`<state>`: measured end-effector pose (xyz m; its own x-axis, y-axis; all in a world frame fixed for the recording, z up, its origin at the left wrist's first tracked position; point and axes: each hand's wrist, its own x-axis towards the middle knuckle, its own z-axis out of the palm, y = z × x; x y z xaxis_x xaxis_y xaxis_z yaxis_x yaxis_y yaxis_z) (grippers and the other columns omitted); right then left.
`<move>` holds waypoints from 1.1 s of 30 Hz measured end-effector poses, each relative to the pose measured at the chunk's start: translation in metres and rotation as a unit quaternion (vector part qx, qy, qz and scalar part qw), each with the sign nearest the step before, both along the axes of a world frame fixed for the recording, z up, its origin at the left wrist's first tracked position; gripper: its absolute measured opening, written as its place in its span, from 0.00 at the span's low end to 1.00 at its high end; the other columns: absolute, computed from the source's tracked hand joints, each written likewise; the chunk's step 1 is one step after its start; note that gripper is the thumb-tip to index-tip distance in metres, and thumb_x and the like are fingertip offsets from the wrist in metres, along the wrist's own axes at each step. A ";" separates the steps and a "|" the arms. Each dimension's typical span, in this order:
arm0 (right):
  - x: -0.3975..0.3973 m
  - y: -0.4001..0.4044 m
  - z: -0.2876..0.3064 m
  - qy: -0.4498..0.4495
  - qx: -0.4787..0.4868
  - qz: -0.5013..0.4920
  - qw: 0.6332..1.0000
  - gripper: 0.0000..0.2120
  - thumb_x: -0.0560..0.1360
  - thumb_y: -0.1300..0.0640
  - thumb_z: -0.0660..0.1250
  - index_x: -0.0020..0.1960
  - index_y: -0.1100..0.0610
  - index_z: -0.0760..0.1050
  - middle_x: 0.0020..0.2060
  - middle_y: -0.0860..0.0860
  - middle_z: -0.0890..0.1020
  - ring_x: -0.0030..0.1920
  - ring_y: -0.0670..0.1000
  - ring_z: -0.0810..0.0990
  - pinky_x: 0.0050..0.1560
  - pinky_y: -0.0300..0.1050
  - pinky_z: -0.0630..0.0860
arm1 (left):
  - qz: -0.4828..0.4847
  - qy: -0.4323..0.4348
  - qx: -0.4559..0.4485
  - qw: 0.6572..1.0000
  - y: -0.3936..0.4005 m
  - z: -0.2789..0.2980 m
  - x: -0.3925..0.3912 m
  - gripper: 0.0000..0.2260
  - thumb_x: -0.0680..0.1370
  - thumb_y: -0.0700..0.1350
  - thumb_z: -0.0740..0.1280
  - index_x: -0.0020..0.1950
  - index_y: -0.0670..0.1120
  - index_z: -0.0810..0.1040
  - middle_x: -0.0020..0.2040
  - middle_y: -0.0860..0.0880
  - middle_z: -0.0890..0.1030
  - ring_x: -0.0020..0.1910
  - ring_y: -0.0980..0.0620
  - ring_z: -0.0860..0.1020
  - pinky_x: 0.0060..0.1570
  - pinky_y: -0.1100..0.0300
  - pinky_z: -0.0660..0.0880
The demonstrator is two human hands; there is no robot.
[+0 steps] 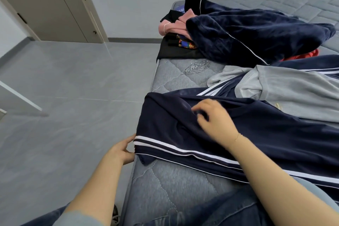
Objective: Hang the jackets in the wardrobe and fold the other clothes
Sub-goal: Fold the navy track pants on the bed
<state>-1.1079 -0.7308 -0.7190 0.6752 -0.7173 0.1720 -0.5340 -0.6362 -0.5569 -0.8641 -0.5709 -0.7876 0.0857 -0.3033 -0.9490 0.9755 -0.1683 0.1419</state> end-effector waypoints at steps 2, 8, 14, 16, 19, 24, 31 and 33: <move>-0.003 -0.029 -0.002 0.107 -0.010 -0.044 0.993 0.17 0.73 0.57 0.67 0.62 0.53 0.77 0.56 0.50 0.78 0.61 0.55 0.73 0.63 0.50 0.67 | 0.070 -0.017 -0.015 0.997 0.000 -0.005 -0.001 0.27 0.76 0.36 0.69 0.73 0.39 0.66 0.65 0.41 0.76 0.62 0.45 0.78 0.54 0.53 0.76; -0.009 -0.063 -0.018 0.077 -0.041 -0.135 0.987 0.04 0.77 0.57 0.66 0.46 0.54 0.79 0.45 0.50 0.80 0.51 0.56 0.77 0.50 0.47 0.60 | 0.176 -0.188 -0.068 0.964 -0.004 -0.002 0.021 0.16 0.82 0.41 0.62 0.70 0.43 0.73 0.66 0.45 0.77 0.65 0.45 0.75 0.63 0.49 0.72; -0.005 -0.088 -0.020 0.087 -0.082 -0.165 0.979 0.08 0.77 0.58 0.65 0.55 0.56 0.79 0.55 0.55 0.78 0.58 0.60 0.74 0.59 0.52 0.63 | 0.205 -0.201 0.020 0.957 0.015 -0.027 0.022 0.01 0.80 0.38 0.65 0.50 0.43 0.76 0.67 0.47 0.76 0.59 0.52 0.79 0.48 0.62 0.79; 0.000 -0.072 -0.030 0.106 -0.079 -0.133 0.982 0.14 0.77 0.57 0.65 0.62 0.56 0.76 0.63 0.55 0.74 0.65 0.60 0.70 0.67 0.53 0.60 | 0.166 -0.098 0.047 0.980 0.019 -0.035 0.010 0.13 0.79 0.40 0.68 0.62 0.40 0.73 0.68 0.44 0.74 0.63 0.47 0.77 0.49 0.56 0.80; 0.012 -0.041 -0.030 0.076 -0.105 -0.025 0.991 0.23 0.78 0.52 0.64 0.72 0.56 0.69 0.74 0.55 0.65 0.75 0.57 0.61 0.76 0.55 0.50 | 0.064 0.018 0.046 0.997 0.018 -0.034 -0.004 0.25 0.77 0.45 0.70 0.70 0.38 0.68 0.66 0.40 0.75 0.63 0.41 0.76 0.58 0.45 0.73; 0.020 0.016 -0.054 0.234 -0.066 0.185 0.952 0.37 0.79 0.35 0.51 0.80 0.52 0.43 0.79 0.48 0.40 0.78 0.51 0.36 0.77 0.58 0.40 | 0.147 -0.004 -0.016 0.989 0.002 -0.016 -0.004 0.06 0.79 0.39 0.65 0.54 0.37 0.77 0.58 0.45 0.79 0.51 0.49 0.80 0.42 0.55 0.78; 0.026 0.060 -0.061 0.287 -0.127 0.309 0.898 0.41 0.76 0.29 0.47 0.78 0.47 0.34 0.77 0.50 0.34 0.76 0.51 0.31 0.73 0.59 0.28 | 0.210 -0.298 0.002 0.931 0.015 -0.002 0.026 0.05 0.81 0.42 0.66 0.56 0.44 0.76 0.65 0.47 0.78 0.57 0.49 0.80 0.57 0.55 0.76; 0.023 0.064 -0.056 0.294 -0.102 0.307 0.900 0.38 0.79 0.33 0.50 0.79 0.48 0.36 0.78 0.50 0.36 0.77 0.51 0.32 0.75 0.57 0.31 | 0.230 -0.270 0.009 0.935 0.022 0.000 0.028 0.06 0.82 0.42 0.63 0.45 0.46 0.73 0.66 0.49 0.76 0.59 0.51 0.79 0.55 0.58 0.75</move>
